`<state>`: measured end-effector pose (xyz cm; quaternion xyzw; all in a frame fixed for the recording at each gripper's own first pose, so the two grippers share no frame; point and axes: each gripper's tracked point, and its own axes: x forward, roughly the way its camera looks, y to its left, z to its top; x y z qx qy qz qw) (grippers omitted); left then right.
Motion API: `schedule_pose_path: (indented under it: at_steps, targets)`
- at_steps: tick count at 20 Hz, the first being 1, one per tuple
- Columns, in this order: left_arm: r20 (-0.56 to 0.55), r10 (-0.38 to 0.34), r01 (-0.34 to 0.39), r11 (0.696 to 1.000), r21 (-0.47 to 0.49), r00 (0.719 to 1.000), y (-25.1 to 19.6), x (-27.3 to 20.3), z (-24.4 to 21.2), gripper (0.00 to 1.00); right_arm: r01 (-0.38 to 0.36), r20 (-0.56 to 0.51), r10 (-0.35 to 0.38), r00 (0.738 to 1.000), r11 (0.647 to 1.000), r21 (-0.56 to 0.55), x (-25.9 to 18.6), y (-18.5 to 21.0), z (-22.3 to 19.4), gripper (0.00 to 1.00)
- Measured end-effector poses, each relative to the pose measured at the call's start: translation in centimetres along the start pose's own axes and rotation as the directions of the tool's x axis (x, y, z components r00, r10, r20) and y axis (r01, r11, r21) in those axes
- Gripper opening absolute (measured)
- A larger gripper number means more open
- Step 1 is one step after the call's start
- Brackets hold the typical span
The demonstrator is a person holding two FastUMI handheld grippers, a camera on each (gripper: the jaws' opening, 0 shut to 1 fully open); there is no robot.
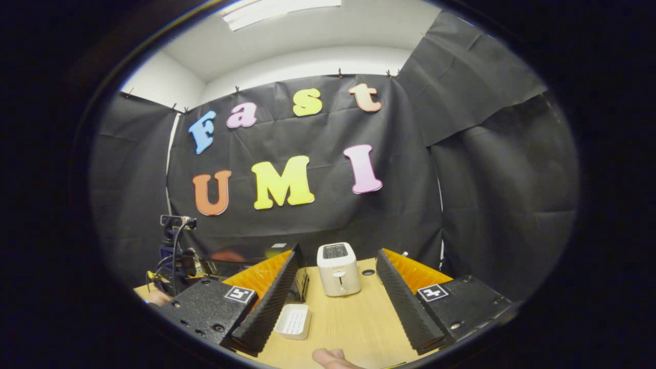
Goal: Open the electric oven with the left hand, put the food in, and close the electric oven.
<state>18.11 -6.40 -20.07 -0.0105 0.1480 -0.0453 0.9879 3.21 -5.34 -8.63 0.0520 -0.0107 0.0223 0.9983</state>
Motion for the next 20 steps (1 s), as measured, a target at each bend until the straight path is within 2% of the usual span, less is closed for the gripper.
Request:
schedule_pose_path:
  at_steps: [3,4,5,6,7,8,10,11,12,13,14,16,17,18,19,20]
  targets:
    - [0.024,0.017,-0.017,1.000,-0.015,1.000,1.0,2.0,1.1,0.96,0.006,0.016,-0.006,1.000,1.000,-0.007,-1.2,0.1,0.8,1.00]
    - [0.031,0.019,-0.018,1.000,-0.021,0.999,1.1,2.3,1.5,0.97,0.004,0.023,-0.004,1.000,1.000,-0.003,-1.7,0.3,1.2,0.89]
    - [0.038,0.030,-0.029,0.999,-0.027,0.999,1.4,2.4,1.8,0.96,0.006,0.025,-0.006,1.000,1.000,0.000,-2.1,0.1,1.3,1.00]
    - [0.035,0.043,-0.042,0.999,-0.025,0.998,1.9,2.1,2.1,0.97,0.005,0.024,-0.005,1.000,1.000,0.001,-2.5,0.1,1.5,0.89]
    - [0.031,0.056,-0.055,0.998,-0.020,0.998,2.2,1.4,2.3,0.96,-0.006,0.021,0.006,1.000,1.000,0.006,-3.0,0.3,1.8,0.89]
    - [0.048,0.055,-0.054,0.998,-0.016,0.997,2.3,0.3,3.0,0.97,-0.018,0.020,0.018,1.000,1.000,0.015,-3.4,0.7,2.3,1.00]
    - [0.096,0.042,-0.040,0.999,-0.019,0.994,2.1,-2.2,4.9,0.96,-0.026,0.025,0.026,0.999,0.999,0.023,-4.5,0.5,3.1,1.00]
    - [0.121,0.031,-0.028,0.999,-0.022,0.992,2.0,-3.7,5.8,0.96,-0.020,0.037,0.019,0.999,0.999,0.027,-5.1,0.0,3.6,0.89]
    - [0.140,0.020,-0.017,0.999,-0.027,0.990,1.7,-5.3,6.4,0.96,-0.011,0.046,0.010,0.999,1.000,0.028,-5.7,-0.3,4.0,0.89]
    - [0.161,0.009,-0.004,1.000,-0.031,0.987,1.4,-7.1,6.9,0.96,-0.004,0.055,0.003,0.998,1.000,0.024,-6.1,-0.4,4.4,1.00]
    - [0.186,0.005,0.001,0.999,-0.032,0.983,1.2,-8.9,7.7,0.96,-0.001,0.063,0.000,0.998,1.000,0.015,-6.6,-0.6,4.7,0.89]
    - [0.200,0.009,-0.006,1.000,-0.019,0.980,1.3,-12.4,8.3,0.96,-0.003,0.074,0.003,0.997,1.000,0.001,-7.7,-0.8,5.4,0.89]
    - [0.203,0.020,-0.019,1.000,-0.004,0.979,1.4,-13.6,8.7,0.96,-0.004,0.080,0.004,0.997,1.000,0.003,-8.3,-1.0,5.6,1.00]
    - [0.209,0.033,-0.035,0.999,0.009,0.977,1.7,-15.3,9.0,0.96,-0.005,0.089,0.004,0.996,1.000,0.008,-8.9,-1.2,6.0,0.89]
    - [0.219,0.042,-0.048,0.999,0.019,0.975,1.8,-16.9,9.4,0.96,-0.005,0.095,0.004,0.995,1.000,0.011,-9.5,-1.4,6.1,1.00]
    - [0.238,0.045,-0.052,0.998,0.027,0.970,1.6,-18.5,9.8,0.88,-0.004,0.101,0.003,0.995,1.000,0.018,-10.1,-1.7,6.2,1.00]
